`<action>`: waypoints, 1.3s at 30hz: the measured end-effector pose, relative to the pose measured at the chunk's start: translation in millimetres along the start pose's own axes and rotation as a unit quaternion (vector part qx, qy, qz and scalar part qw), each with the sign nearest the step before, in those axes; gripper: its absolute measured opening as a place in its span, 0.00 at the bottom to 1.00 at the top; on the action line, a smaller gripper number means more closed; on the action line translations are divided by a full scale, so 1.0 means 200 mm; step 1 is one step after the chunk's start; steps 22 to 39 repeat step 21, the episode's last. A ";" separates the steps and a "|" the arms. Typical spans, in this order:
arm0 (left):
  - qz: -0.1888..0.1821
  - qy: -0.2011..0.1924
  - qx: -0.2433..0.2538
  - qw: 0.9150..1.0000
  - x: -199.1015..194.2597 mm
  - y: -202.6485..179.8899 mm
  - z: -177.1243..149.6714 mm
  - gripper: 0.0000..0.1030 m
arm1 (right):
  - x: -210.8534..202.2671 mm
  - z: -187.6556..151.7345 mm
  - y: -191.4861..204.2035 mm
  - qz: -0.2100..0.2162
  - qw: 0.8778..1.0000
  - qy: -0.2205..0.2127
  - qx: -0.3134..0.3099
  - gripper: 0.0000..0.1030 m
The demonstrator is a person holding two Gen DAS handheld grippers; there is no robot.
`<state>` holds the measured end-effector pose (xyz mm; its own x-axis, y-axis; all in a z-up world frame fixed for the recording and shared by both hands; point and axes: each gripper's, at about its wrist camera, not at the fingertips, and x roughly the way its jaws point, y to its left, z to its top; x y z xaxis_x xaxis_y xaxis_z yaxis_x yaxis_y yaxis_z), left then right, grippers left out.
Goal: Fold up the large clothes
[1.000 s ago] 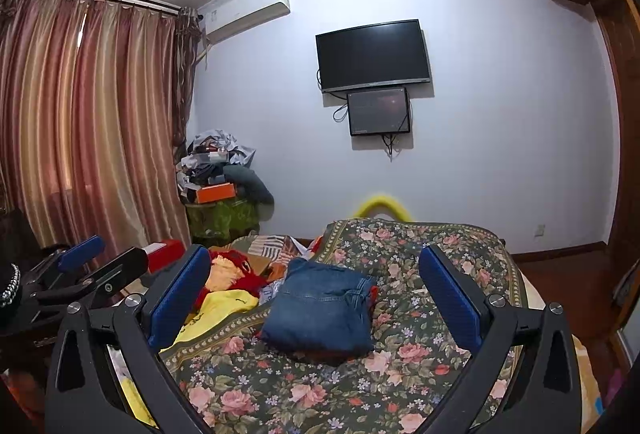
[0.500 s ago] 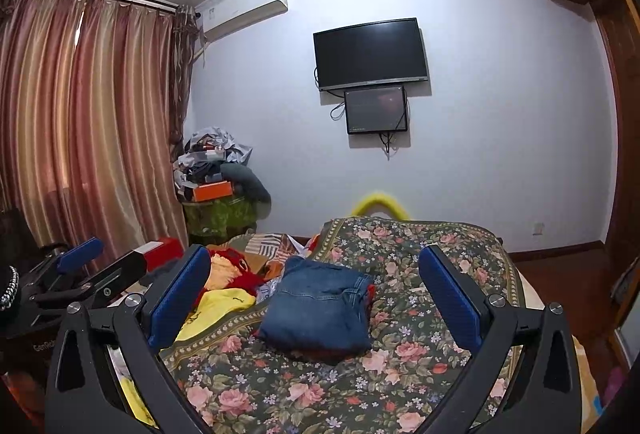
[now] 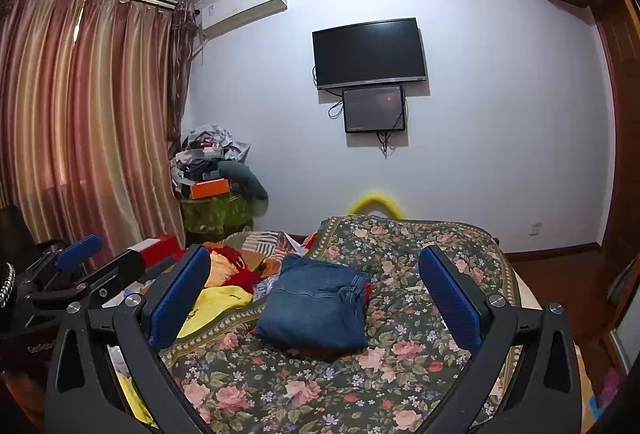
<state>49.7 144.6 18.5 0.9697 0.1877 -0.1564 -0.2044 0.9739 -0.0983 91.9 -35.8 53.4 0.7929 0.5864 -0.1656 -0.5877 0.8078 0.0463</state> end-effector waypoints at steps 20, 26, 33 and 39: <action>-0.017 0.013 0.002 1.000 0.02 -0.01 -0.01 1.00 | -0.01 -0.02 -0.01 -0.007 1.000 -0.001 0.005 1.00; -0.017 0.015 0.002 1.000 0.02 0.00 -0.01 1.00 | -0.01 -0.02 -0.01 -0.007 1.000 -0.001 0.006 1.00; -0.017 0.015 0.002 1.000 0.02 0.00 -0.01 1.00 | -0.01 -0.02 -0.01 -0.007 1.000 -0.001 0.006 1.00; -0.017 0.015 0.002 1.000 0.02 0.00 -0.01 1.00 | -0.01 -0.02 -0.01 -0.007 1.000 -0.001 0.006 1.00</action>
